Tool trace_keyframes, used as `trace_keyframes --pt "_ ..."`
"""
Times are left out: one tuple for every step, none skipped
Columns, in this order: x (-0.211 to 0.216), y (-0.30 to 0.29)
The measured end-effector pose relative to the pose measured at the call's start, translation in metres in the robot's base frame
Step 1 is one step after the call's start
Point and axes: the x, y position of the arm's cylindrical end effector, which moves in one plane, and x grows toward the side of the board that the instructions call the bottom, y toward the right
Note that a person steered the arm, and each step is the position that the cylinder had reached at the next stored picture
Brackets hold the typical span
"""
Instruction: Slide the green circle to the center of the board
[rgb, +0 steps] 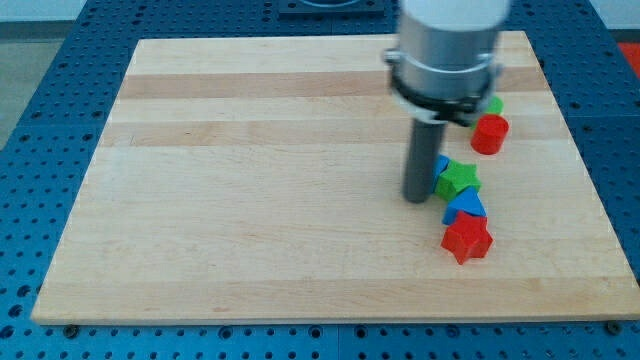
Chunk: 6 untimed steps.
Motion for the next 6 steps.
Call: trace_keyframes --pt "-0.006 0.009" --pt "-0.003 0.027" --pt "0.002 0.053" --pt "0.002 0.052" --pt "0.000 0.049" --pt "0.000 0.057"
